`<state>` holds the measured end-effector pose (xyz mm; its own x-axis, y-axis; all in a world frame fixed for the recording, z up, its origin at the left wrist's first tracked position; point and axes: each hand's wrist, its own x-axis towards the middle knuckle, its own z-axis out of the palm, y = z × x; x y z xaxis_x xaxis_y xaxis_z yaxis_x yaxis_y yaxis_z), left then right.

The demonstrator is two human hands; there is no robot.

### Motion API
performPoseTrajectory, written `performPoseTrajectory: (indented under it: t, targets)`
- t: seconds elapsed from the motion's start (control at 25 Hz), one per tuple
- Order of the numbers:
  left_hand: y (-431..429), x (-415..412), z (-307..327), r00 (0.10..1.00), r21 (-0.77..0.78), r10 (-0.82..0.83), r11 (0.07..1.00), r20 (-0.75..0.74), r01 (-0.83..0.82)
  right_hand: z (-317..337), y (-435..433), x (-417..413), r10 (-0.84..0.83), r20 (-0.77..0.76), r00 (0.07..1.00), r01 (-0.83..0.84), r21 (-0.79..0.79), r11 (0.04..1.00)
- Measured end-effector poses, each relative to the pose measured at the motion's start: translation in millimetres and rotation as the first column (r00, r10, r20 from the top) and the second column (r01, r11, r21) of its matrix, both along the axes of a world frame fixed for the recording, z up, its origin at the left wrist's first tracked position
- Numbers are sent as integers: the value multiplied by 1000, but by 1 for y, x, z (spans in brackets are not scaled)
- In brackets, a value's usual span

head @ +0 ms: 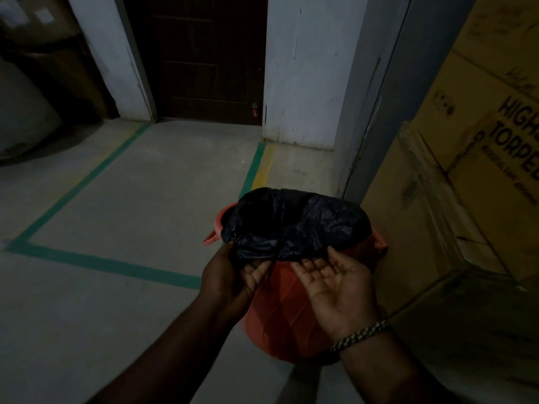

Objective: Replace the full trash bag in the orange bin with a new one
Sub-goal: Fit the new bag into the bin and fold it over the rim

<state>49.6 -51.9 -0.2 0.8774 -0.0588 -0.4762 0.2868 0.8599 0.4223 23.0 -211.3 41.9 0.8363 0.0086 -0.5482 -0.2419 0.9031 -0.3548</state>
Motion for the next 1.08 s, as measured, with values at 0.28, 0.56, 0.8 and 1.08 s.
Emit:
performPoseTrajectory:
  t: [0.28, 0.56, 0.8, 1.08]
  targets:
    - [3, 0, -2, 997, 64, 38, 997, -60, -34, -7, -1, 14, -76, -16, 997, 74, -112, 991]
    - [10, 5, -6, 986, 81, 72, 995, -151, -60, -11, -18, 28, -129, -56, 990, 120, -143, 982]
    - [12, 2, -7, 988, 96, -10, 995, -152, 25, -20, -30, 35, -177, -83, 981, 155, -224, 962]
    - [19, -1, -8, 980, 355, -99, 922, -174, 156, -20, -38, 41, -197, -97, 976, 170, -237, 956]
